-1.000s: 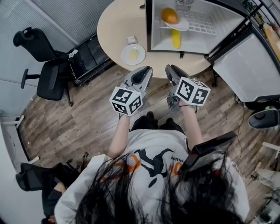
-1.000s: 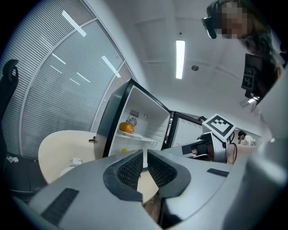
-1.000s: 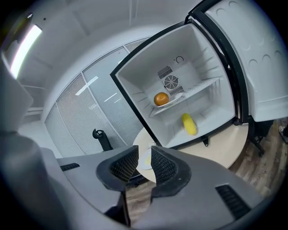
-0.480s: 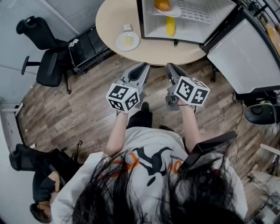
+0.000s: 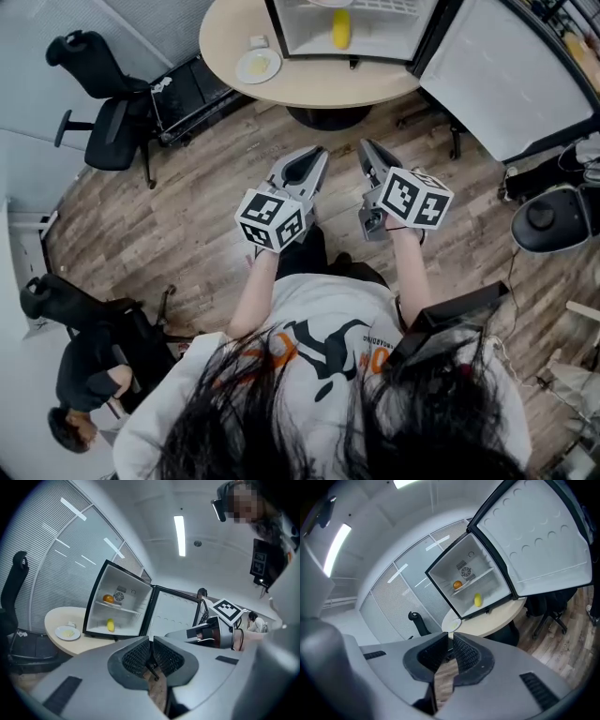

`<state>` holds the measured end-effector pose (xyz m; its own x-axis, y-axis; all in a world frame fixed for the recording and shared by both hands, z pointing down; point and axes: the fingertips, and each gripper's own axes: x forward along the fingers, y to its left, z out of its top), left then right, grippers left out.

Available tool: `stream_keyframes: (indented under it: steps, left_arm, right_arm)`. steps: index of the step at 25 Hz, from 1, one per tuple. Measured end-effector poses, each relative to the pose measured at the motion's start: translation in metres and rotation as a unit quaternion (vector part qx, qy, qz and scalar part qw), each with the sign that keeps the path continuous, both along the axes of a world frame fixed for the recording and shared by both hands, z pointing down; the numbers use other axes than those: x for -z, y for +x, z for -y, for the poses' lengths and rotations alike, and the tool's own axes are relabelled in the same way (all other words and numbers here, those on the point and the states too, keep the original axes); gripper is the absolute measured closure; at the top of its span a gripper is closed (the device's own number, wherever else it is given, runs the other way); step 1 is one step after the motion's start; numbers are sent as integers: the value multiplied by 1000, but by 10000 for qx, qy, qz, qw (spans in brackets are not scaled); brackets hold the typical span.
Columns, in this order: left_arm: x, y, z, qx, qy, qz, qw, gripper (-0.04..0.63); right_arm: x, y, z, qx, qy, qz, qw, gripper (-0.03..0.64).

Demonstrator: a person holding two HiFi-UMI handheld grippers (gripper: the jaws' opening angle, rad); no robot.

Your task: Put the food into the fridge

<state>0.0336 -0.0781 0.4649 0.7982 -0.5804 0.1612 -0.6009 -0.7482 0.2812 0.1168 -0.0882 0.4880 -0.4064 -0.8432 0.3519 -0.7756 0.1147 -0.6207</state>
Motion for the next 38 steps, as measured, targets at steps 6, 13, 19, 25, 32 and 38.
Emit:
stream_keyframes:
  steps: [6, 13, 19, 25, 32, 38]
  left_arm:
    - [-1, 2, -43, 118, 37, 59, 9999, 571]
    - [0, -4, -68, 243, 94, 123, 9996, 571]
    - [4, -10, -70, 297, 122, 152, 9994, 571]
    - [3, -9, -73, 217, 148, 202, 9995, 571]
    - [8, -14, -65, 176, 166, 200, 9995, 571]
    - [4, -20, -66, 200, 120, 207, 9995, 571]
  right_arm:
    - [-1, -2, -40, 220, 13, -8, 9998, 575]
    - [-2, -14, -63, 498, 56, -6, 9987, 578]
    - [-1, -26, -68, 740, 62, -28, 9972, 578]
    - [-3, -27, -71, 735, 29, -29, 9973, 584]
    - [1, -28, -64, 632, 24, -130, 9979, 584]
    - [-4, -35, -63, 701, -37, -91, 9975, 584]
